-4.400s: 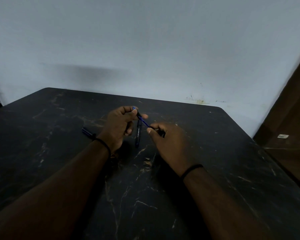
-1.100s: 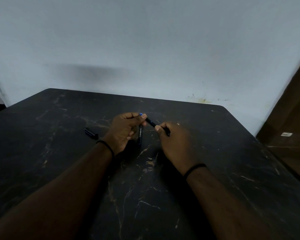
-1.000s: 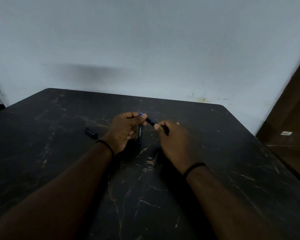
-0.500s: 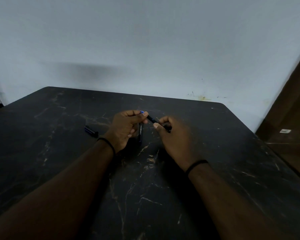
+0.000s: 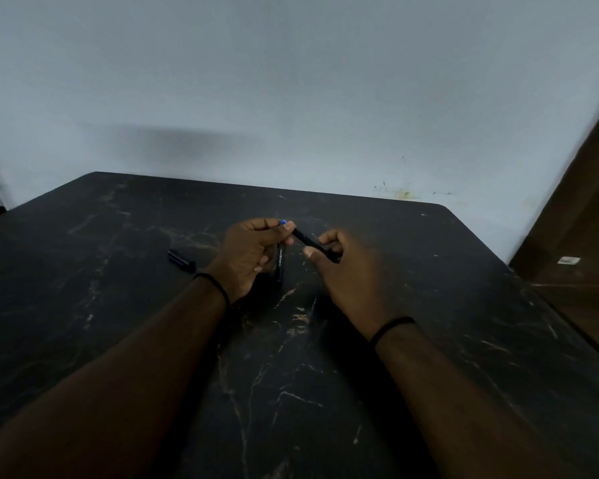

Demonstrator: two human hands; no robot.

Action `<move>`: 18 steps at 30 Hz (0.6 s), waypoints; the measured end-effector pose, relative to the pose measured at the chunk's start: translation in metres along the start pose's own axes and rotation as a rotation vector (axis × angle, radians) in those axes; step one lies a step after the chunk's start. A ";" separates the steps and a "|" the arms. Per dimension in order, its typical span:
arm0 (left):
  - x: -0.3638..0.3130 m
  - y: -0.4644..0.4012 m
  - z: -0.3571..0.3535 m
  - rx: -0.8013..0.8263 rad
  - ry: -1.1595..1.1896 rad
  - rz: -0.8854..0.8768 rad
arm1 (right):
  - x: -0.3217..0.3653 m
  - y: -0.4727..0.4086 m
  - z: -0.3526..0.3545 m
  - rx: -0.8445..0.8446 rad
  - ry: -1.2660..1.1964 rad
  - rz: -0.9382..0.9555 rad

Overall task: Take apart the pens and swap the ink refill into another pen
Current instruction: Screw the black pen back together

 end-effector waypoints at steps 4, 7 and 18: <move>0.000 0.000 0.000 -0.016 0.003 0.005 | -0.004 0.000 0.000 -0.040 0.037 -0.010; 0.001 -0.002 0.001 -0.008 0.005 0.000 | -0.006 -0.001 -0.001 -0.004 0.057 0.019; 0.005 -0.005 0.006 0.021 -0.048 -0.005 | 0.000 0.000 0.002 0.023 0.032 -0.003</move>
Point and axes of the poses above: each hand's wrist, its own y-axis away from the middle knuckle, its own z-axis out of the back of the hand, x = y × z, the point moved 3 cm from there along -y, towards the middle knuckle, and after that the axes turned 7 degrees about z, right-handed, at the moved point
